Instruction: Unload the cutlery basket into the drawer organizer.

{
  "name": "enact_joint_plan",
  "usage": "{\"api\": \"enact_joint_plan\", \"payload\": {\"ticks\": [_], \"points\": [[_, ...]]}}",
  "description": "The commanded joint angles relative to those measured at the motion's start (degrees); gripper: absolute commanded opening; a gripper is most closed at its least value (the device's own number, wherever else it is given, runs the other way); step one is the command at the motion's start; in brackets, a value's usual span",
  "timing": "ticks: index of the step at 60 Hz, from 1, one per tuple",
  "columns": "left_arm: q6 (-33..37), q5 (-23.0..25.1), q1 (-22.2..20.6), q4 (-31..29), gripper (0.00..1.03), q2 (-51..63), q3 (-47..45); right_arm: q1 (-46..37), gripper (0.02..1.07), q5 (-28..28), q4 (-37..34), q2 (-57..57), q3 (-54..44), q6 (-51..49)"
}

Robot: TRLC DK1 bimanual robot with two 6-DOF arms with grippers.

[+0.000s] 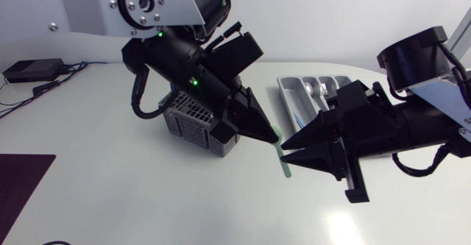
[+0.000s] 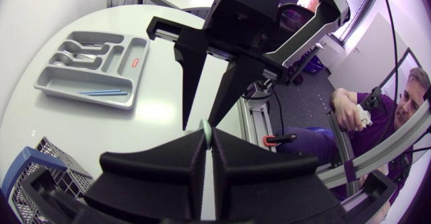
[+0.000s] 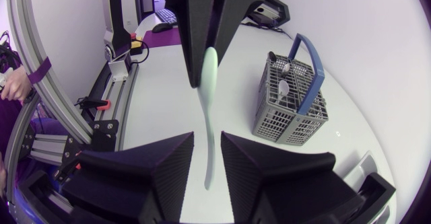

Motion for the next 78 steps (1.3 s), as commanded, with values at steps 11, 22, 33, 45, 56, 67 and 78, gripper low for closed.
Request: {"api": "enact_joint_plan", "payload": {"ticks": [11, 22, 33, 45, 56, 67, 78], "points": [[1.54, 1.46, -0.59, -1.4, 0.03, 1.15, 1.56, 1.1, 0.3, -1.2, 0.0, 1.11, 0.86, -1.41], [1.62, 1.63, -0.59, -1.4, 0.03, 1.15, 1.21, 1.28, 0.21, -1.02, 1.32, 1.9, 0.42, -0.35], [1.62, 1.81, -0.68, -1.49, 0.03, 1.24, 1.21, 1.46, 0.15, -0.76, 1.49, 2.16, 0.33, 0.17], [0.92, 1.98, -0.33, -1.49, 0.04, 1.59, 1.73, 1.81, 0.11, -0.67, 1.41, 0.76, -0.02, 0.52], [-1.72, 2.51, 1.78, -1.31, 0.65, 2.03, 3.93, 2.51, 0.11, -0.49, 1.06, 0.05, -0.64, 0.52], [-6.11, 5.5, 4.59, 1.33, 0.97, 1.77, 5.95, 2.42, 0.11, 0.3, 0.35, -1.09, -1.52, 0.35], [-16.66, 4.36, 11.27, 10.82, 0.98, 0.63, 5.95, -2.24, 0.11, 2.58, -0.97, -3.37, -3.19, -2.55]]}}
